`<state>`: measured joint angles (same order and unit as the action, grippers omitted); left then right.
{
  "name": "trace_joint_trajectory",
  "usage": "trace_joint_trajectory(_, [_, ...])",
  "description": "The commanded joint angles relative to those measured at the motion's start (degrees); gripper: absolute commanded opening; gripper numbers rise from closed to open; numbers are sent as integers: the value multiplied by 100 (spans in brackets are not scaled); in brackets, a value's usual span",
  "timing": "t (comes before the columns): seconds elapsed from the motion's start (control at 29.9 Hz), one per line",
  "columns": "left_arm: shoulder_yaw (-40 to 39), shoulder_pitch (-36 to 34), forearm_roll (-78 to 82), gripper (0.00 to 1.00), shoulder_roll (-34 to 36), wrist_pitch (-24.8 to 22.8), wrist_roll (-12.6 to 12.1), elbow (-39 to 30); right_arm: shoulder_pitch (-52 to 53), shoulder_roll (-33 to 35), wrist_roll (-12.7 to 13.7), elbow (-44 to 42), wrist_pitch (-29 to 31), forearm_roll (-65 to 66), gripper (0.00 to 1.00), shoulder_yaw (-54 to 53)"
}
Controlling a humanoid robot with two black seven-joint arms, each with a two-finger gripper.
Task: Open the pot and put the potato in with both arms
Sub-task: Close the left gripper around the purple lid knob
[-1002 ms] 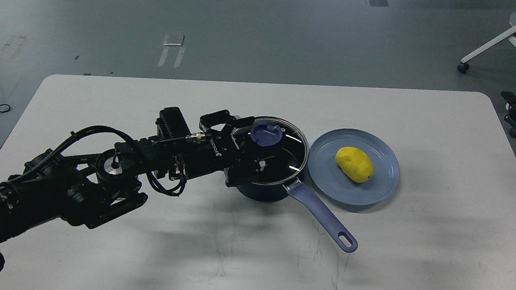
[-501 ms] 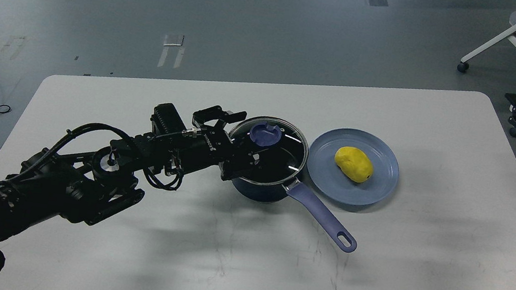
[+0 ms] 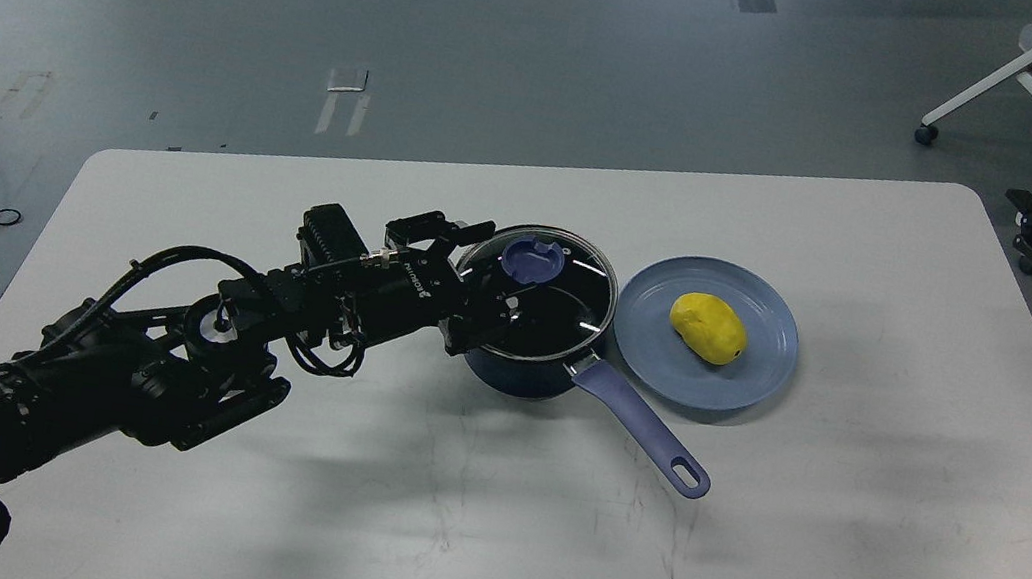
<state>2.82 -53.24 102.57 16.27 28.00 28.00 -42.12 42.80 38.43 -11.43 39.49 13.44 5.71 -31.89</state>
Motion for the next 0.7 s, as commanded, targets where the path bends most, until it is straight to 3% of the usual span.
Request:
trace_joint_trajectory(0.0, [0, -37, -26, 87, -98, 0, 0, 2, -8, 7, 0, -11, 1, 0, 100, 16])
trace_joint_trajectory(0.67, [0, -55, -149, 89, -450, 0, 0, 309, -87, 7, 0, -143, 27, 9, 100, 16])
